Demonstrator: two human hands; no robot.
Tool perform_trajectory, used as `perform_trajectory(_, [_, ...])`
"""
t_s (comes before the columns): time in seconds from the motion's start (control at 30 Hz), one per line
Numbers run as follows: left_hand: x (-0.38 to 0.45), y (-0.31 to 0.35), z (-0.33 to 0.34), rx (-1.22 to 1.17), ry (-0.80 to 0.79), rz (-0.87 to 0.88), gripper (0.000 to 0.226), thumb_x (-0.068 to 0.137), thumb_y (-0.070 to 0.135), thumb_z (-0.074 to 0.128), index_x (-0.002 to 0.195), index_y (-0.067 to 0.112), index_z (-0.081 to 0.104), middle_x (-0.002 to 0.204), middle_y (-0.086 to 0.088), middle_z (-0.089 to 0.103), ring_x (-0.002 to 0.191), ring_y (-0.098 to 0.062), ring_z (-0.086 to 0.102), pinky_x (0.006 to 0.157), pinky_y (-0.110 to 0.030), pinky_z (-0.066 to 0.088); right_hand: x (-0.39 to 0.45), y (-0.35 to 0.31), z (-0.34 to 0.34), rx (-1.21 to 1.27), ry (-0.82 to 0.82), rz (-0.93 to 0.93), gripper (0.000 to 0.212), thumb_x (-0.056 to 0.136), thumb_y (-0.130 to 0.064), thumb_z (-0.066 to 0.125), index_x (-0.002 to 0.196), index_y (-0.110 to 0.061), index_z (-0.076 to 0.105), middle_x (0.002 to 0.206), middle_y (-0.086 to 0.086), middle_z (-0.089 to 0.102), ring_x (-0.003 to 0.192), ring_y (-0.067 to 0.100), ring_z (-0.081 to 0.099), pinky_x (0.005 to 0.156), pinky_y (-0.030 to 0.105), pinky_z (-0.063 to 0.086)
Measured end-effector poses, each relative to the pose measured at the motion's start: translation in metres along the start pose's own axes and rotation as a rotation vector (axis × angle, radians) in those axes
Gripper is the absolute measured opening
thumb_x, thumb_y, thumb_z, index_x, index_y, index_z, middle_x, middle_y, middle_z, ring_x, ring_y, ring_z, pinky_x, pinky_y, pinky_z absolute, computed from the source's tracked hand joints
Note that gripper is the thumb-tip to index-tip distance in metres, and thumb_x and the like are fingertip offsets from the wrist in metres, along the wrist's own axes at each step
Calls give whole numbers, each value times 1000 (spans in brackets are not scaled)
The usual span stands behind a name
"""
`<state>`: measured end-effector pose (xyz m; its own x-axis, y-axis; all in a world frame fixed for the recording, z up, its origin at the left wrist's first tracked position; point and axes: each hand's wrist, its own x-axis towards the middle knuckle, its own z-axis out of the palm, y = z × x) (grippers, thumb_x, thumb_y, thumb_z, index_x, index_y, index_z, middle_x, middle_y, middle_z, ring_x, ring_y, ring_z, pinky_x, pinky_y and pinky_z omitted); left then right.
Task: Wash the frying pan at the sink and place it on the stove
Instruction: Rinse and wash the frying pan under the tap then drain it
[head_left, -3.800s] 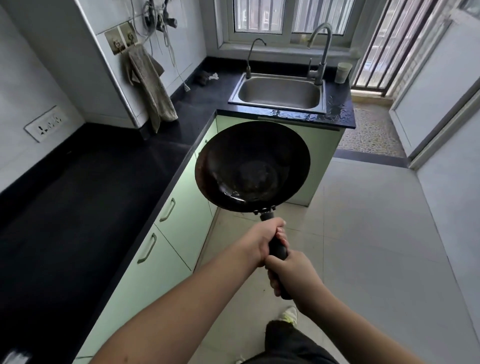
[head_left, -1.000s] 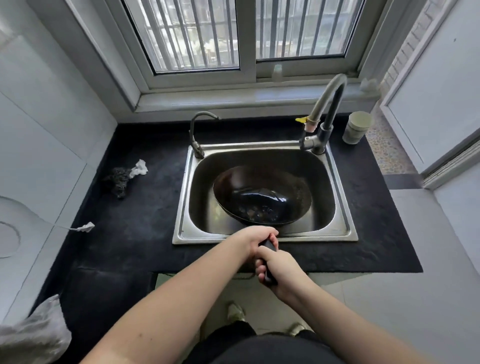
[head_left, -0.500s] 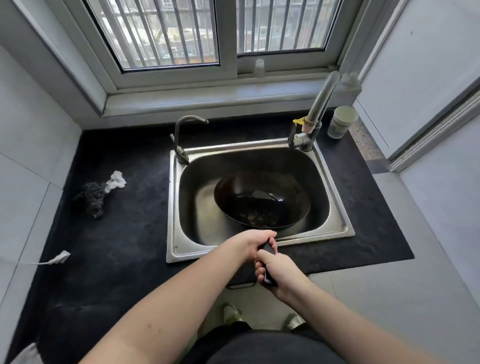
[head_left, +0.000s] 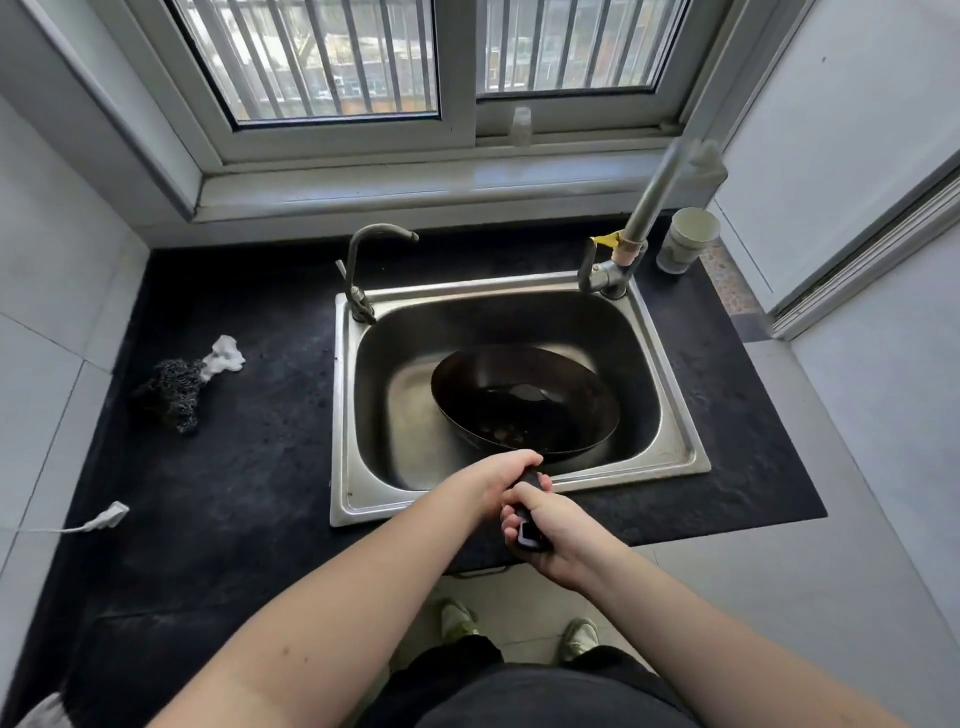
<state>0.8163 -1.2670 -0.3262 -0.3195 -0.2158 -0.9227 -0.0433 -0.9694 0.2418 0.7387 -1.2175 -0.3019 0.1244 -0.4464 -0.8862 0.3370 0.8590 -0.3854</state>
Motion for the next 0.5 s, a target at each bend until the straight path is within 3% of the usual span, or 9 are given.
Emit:
perform_trajectory(0.07, [-2,-1,-8,-60,-15,4,39,98,42,40,72,14,48,48,2,61,35,-14,50,33,-14,33,-2,-5,0,-34,-84,18,22,89,-4,52,108,-14,47,56,8,57,42,13,55,43,23,50])
perform_trajectory(0.13, [0,-3,-15,-102,-17,37,35,97,40,42,77,14,54,64,1,70,57,-16,57,49,-24,42,-6,-7,1,-194,-155,25,8,91,-13,54,96,-7,53,62,11,62,50,19,62,55,31,57])
perform_trajectory(0.2, [-1,-5,-21,-132,-43,46,35,98,37,41,78,12,55,73,0,69,64,-18,61,58,-25,49,-5,-7,-1,-351,-170,6,21,94,-23,55,105,-6,53,67,13,66,55,23,65,61,34,57])
perform_trajectory(0.3, [-2,-10,-26,-171,-85,64,34,97,33,43,77,10,57,71,-1,62,66,-19,57,65,-26,48,-6,-10,-12,-617,-200,-61,30,97,-37,51,110,-11,50,68,11,69,53,21,66,53,28,55])
perform_trajectory(0.4, [1,-24,-22,-275,-120,129,31,95,28,47,75,8,59,65,-5,62,60,-20,59,63,-29,50,-7,-19,-32,-901,-117,-242,40,97,-44,48,81,-10,60,48,0,59,38,12,52,41,19,42])
perform_trajectory(0.5, [4,-37,-14,-517,-165,184,26,96,13,47,78,-1,59,71,-16,70,56,-24,69,52,-30,59,-2,-34,-56,-841,38,-341,44,98,-42,46,65,-14,56,42,-4,49,33,7,39,37,17,30])
